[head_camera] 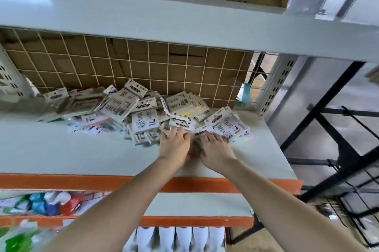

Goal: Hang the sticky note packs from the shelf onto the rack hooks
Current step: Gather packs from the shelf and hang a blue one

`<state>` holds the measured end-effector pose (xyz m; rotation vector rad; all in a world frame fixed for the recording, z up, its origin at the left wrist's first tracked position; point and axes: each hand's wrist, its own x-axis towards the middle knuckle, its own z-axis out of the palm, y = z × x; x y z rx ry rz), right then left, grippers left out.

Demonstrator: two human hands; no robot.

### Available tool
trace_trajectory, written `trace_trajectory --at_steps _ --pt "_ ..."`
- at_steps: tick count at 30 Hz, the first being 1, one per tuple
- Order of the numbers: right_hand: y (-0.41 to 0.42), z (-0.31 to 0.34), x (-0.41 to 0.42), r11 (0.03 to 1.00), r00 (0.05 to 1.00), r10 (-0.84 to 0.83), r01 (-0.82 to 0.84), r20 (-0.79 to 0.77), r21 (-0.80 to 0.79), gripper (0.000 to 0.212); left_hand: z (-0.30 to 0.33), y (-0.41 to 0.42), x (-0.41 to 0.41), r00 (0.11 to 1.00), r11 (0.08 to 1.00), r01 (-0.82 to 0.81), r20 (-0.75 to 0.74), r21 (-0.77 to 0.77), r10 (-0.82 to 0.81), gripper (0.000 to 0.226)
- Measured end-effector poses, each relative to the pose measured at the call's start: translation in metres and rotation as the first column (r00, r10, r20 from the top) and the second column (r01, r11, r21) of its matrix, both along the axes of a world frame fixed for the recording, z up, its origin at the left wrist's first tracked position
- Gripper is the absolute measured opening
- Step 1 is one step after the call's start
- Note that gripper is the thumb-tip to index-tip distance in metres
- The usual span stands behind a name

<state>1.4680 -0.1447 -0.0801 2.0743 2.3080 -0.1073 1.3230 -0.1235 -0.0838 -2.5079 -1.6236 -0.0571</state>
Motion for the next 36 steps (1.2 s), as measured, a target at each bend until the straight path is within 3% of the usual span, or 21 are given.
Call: trace_trajectory --at_steps 10,14,17,20,23,25,27,29,31,32,34,36 --pt "-0.016 0.028 0.005 0.981 0.957 -0.166 0.136 -0.239 -0.138 0.045 -0.001 -0.023 -0.005 0.971 0.985 -0.102 0.202 -0.142 0.130 0.085" --pt "-0.028 0.032 0.010 0.970 0.867 -0.238 0.190 -0.437 -0.152 0.042 0.002 -0.028 -0.004 0.968 0.981 -0.151 0.183 -0.122 0.171 0.072" --pt "-0.033 0.036 0.015 0.941 0.755 -0.327 0.315 -0.568 -0.122 0.035 0.009 -0.029 -0.003 0.917 0.961 -0.156 0.328 -0.226 0.226 0.060" --pt "-0.037 0.042 0.023 0.874 0.538 -0.405 0.466 -0.740 -0.139 0.016 0.016 -0.028 -0.004 0.717 0.936 -0.116 0.624 -0.331 0.310 0.050" --pt "-0.045 0.046 0.033 0.805 0.325 -0.433 0.559 -0.841 -0.198 0.020 0.030 -0.027 0.000 0.266 0.857 0.083 0.840 -0.509 0.473 0.031" --pt "-0.052 0.047 0.037 0.774 0.178 -0.432 0.576 -0.884 -0.263 0.021 0.040 -0.031 0.004 -0.077 0.752 0.278 0.767 -0.598 0.638 0.018" --pt "-0.062 0.048 0.043 0.741 -0.034 -0.409 0.572 -0.912 -0.353 0.021 0.049 -0.036 0.010 -0.279 0.609 0.503 0.551 -0.614 0.786 0.011" --pt "-0.072 0.050 0.051 0.704 -0.249 -0.363 0.558 -0.898 -0.439 0.021 0.053 -0.043 0.016 -0.321 0.498 0.692 0.396 -0.523 0.860 0.020" --pt "-0.081 0.053 0.061 0.664 -0.412 -0.308 0.553 -0.858 -0.503 0.020 0.055 -0.051 0.022 -0.361 0.483 0.764 0.337 -0.427 0.869 0.022" --pt "-0.088 0.054 0.068 0.651 -0.447 -0.289 0.557 -0.847 -0.516 0.020 0.057 -0.055 0.028 -0.373 0.489 0.770 0.332 -0.410 0.866 0.019" --pt "-0.104 0.058 0.083 0.648 -0.376 -0.303 0.593 -0.876 -0.478 0.015 0.061 -0.065 0.043 -0.370 0.494 0.763 0.345 -0.417 0.863 0.013" --pt "-0.124 0.063 0.098 0.679 -0.197 -0.348 0.622 -0.917 -0.391 0.009 0.063 -0.074 0.060 -0.351 0.482 0.759 0.350 -0.437 0.869 0.010"
